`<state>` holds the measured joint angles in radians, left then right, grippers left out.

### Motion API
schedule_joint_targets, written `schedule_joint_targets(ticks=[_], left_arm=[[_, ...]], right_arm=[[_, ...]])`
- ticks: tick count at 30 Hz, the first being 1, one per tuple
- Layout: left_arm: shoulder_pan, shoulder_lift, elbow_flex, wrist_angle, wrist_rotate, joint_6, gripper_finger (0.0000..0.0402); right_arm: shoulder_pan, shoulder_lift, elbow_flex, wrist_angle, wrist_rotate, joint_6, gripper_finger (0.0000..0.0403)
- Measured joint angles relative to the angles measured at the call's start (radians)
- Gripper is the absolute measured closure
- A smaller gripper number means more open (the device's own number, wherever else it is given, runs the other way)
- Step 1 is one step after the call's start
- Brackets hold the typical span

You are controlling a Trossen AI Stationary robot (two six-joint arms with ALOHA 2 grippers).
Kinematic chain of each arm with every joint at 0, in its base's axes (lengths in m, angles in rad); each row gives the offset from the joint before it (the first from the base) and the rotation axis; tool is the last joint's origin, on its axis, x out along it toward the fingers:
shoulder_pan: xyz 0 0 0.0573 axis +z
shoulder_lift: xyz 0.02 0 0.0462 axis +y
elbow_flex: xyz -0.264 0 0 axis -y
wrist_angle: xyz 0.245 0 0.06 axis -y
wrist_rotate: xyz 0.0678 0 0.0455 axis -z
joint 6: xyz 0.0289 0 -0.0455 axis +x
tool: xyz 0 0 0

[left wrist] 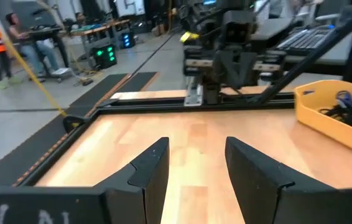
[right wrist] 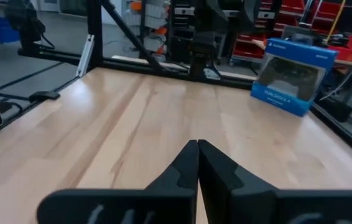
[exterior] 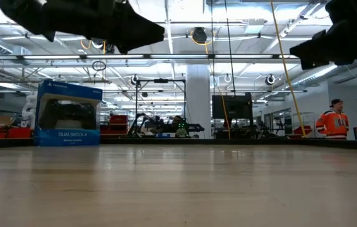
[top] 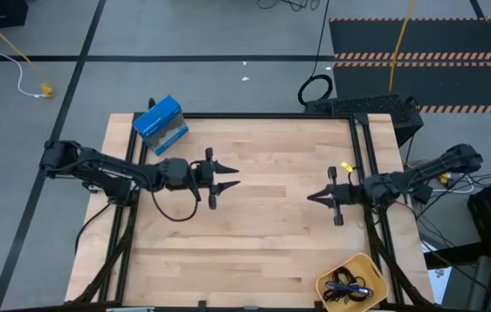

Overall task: Pick and place USB-C Cables
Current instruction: Return to Home Position

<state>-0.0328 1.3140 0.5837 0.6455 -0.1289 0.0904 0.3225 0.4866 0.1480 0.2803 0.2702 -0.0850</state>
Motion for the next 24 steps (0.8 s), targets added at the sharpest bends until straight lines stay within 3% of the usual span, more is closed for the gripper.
schedule_joint_targets(ticks=[9,16,24], left_arm=[[0.000,0.000,-0.154,0.231,0.052,0.007,0.0241],[0.007,0.000,-0.210,0.251,0.081,0.013,0.0246],[0.076,0.000,-0.266,0.250,0.139,-0.029,0.0323]], right_arm=[[-0.123,0.000,-0.022,0.007,-0.145,0.000,0.0403],[-0.163,0.000,-0.041,0.008,-0.171,-0.006,0.0403],[-0.179,0.001,-0.110,0.141,-0.171,-0.051,0.0403]])
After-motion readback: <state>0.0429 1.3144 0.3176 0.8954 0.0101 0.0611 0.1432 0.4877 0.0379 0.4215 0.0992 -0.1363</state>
